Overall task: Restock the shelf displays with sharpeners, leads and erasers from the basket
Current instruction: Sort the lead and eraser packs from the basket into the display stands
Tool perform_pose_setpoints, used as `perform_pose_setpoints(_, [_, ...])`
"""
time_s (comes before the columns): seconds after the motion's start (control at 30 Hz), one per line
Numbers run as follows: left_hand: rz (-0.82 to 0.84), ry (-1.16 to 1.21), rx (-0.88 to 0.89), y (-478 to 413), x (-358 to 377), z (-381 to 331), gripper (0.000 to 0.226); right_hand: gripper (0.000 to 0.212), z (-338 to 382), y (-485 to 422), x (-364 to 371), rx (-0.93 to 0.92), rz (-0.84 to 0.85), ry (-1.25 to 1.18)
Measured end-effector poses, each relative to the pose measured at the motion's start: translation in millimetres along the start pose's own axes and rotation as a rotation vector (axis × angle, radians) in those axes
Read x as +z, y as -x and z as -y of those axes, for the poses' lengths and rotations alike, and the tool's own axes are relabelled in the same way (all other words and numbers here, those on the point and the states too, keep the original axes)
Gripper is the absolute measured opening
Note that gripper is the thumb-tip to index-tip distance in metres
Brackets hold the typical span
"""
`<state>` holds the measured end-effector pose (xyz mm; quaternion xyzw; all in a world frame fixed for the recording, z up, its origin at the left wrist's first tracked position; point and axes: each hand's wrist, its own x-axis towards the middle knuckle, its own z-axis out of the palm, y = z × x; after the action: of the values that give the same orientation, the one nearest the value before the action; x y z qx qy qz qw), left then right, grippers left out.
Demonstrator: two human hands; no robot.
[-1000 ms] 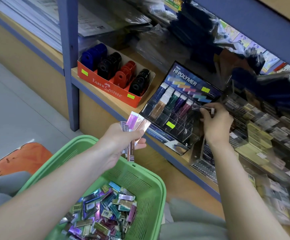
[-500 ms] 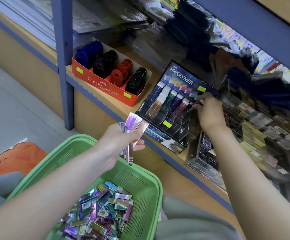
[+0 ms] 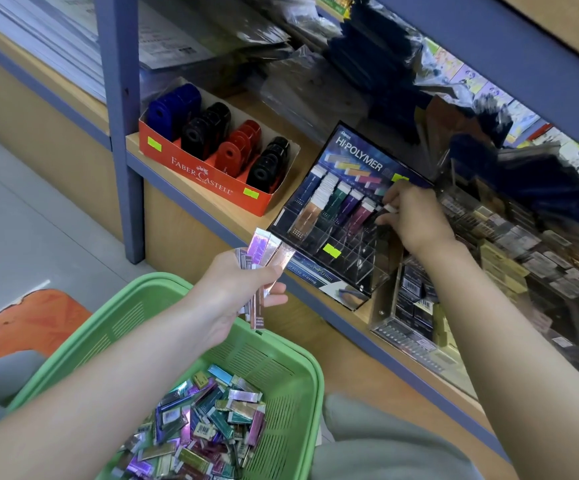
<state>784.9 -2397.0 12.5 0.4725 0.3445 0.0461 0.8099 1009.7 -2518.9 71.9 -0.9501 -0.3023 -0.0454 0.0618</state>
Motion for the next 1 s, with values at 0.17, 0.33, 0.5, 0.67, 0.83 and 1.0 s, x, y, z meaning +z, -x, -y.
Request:
perform_pose_setpoints(0.17, [0.006,0.006,0.002,0,2,1,0.012,0.027,-2,10,17,-0.059,-0.166,-0.046])
perform_pose_setpoints(0.33, [0.013,0.01,0.012,-1,2,-1,0.011,0.022,-6,13,24,-0.066,-0.184,-0.025])
perform_pose_setpoints(0.5, [0.012,0.028,0.007,-2,2,0,0.011,0.018,2,22,27,-0.115,-0.31,-0.023])
perform_pose_setpoints(0.67, [0.037,0.022,0.009,-1,4,-1,0.009,0.011,40,64,17,-0.125,-0.251,-0.517])
perform_pose_setpoints(0.83, [0.059,0.009,0.049,2,4,-1,0.011,0.011,65,90,15,-0.188,0.014,-0.616])
perform_pose_setpoints(1.0, [0.109,-0.017,0.082,5,5,-2,0.013,0.016,68,97,22,-0.148,0.287,-0.619])
